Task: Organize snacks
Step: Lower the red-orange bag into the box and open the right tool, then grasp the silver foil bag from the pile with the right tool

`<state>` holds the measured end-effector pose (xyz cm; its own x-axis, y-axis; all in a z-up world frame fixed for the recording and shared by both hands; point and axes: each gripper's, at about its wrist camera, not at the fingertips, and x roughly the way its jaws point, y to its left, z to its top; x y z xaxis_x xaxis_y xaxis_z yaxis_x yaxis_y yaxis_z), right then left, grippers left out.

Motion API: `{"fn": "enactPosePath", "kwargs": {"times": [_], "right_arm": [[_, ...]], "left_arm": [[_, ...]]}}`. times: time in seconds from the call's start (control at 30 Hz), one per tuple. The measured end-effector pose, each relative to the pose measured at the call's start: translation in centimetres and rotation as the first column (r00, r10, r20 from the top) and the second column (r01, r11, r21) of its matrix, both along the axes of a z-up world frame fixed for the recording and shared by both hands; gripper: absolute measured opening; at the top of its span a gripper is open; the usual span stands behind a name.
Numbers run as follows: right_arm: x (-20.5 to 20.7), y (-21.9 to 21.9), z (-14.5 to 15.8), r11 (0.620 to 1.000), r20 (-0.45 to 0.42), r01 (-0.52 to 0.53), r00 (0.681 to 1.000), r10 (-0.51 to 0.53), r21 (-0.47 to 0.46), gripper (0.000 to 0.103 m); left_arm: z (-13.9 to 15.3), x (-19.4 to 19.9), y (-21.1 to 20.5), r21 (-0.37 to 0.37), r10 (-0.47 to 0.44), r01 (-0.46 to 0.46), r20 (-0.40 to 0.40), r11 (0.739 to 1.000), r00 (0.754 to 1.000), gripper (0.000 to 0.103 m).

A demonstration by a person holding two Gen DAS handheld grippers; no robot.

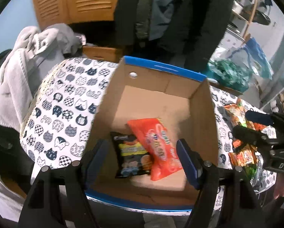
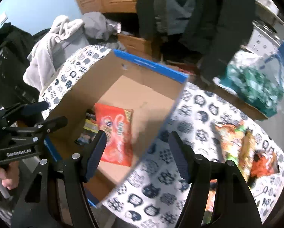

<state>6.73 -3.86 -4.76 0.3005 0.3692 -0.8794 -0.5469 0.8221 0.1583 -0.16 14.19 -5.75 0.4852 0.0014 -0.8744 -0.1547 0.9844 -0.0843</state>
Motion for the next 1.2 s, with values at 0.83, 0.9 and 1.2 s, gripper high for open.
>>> {"fn": "enactPosePath", "kwargs": {"times": [0.83, 0.9, 1.2], "right_arm": [[-2.3, -20.3, 0.0, 0.954, 0.004, 0.298, 0.955, -0.298, -0.019, 0.072], [-2.5, -21.5, -0.3, 0.947, -0.002, 0.321, 0.947, -0.321, -0.022, 0.072], [-4.6, -25.8, -2.8, 0.916, -0.041, 0.400, 0.915, -0.400, -0.024, 0.072]], "left_arm": [[-2.2, 1.0, -16.1, -0.016, -0.307, 0.307, -0.105, 0.952, 0.946, 0.076], [-2.8, 1.2, -17.6, -0.011, -0.329, 0.330, -0.123, 0.944, 0.936, 0.076], [-5.6, 1.5, -21.8, 0.007, -0.401, 0.407, -0.166, 0.913, 0.901, 0.076]]}}
